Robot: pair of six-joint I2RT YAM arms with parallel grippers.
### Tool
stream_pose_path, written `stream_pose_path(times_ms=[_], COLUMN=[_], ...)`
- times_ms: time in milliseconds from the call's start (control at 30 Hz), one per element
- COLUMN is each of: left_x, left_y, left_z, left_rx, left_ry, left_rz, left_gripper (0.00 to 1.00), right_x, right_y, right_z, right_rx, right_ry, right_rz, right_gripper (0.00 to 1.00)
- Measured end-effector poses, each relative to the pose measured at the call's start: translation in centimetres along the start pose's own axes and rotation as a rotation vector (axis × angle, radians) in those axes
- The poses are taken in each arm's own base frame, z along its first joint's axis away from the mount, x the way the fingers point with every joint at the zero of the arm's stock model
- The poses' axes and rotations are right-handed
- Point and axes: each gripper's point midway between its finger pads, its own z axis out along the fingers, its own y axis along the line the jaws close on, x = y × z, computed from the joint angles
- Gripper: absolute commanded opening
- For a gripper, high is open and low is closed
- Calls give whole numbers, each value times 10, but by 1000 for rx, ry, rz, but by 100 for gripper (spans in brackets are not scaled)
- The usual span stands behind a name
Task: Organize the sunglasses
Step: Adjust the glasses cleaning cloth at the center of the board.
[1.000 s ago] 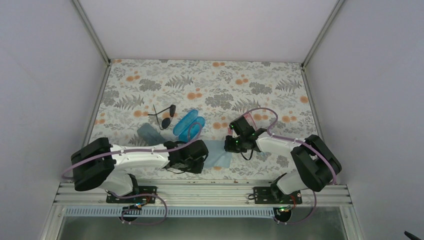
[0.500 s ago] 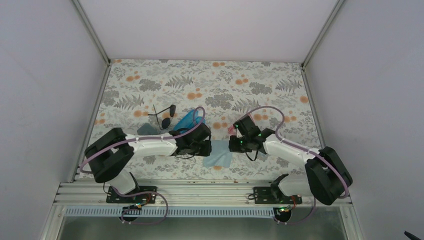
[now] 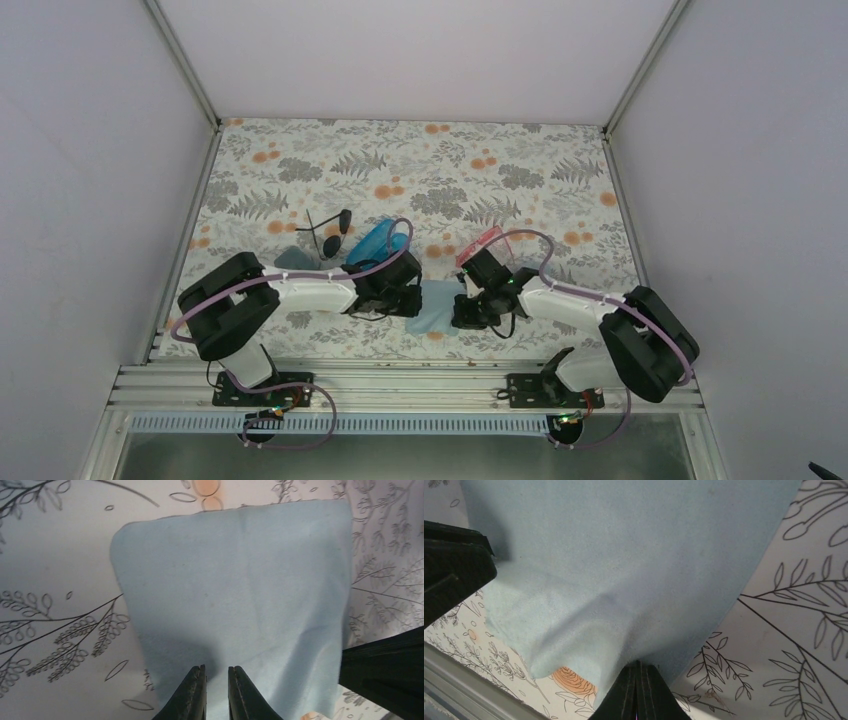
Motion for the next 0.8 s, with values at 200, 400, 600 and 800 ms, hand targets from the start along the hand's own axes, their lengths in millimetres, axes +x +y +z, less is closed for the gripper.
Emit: stream_pose_path(times_ms=[200,400,600,800], left_x=[2,0,-7,-42], left_y=[11,13,10,-1], left_z=[1,0,-12,-37], left_rx=[-43,-55,-56,-63], left_ry=[-5,-14,-46,-157], left_rz=[-19,-29,-11,-9], left_gripper=[13,14,44,50], right_x=[3,15,1,-45], right_y=[-9,-30,-21,-22], right_z=[-4,-15,-30,-50], right_rx=[43,137,146,229], right_ry=[-20,-35,-88,-239], right_rz=[58,120,99,76], right_gripper=[4,4,26,41])
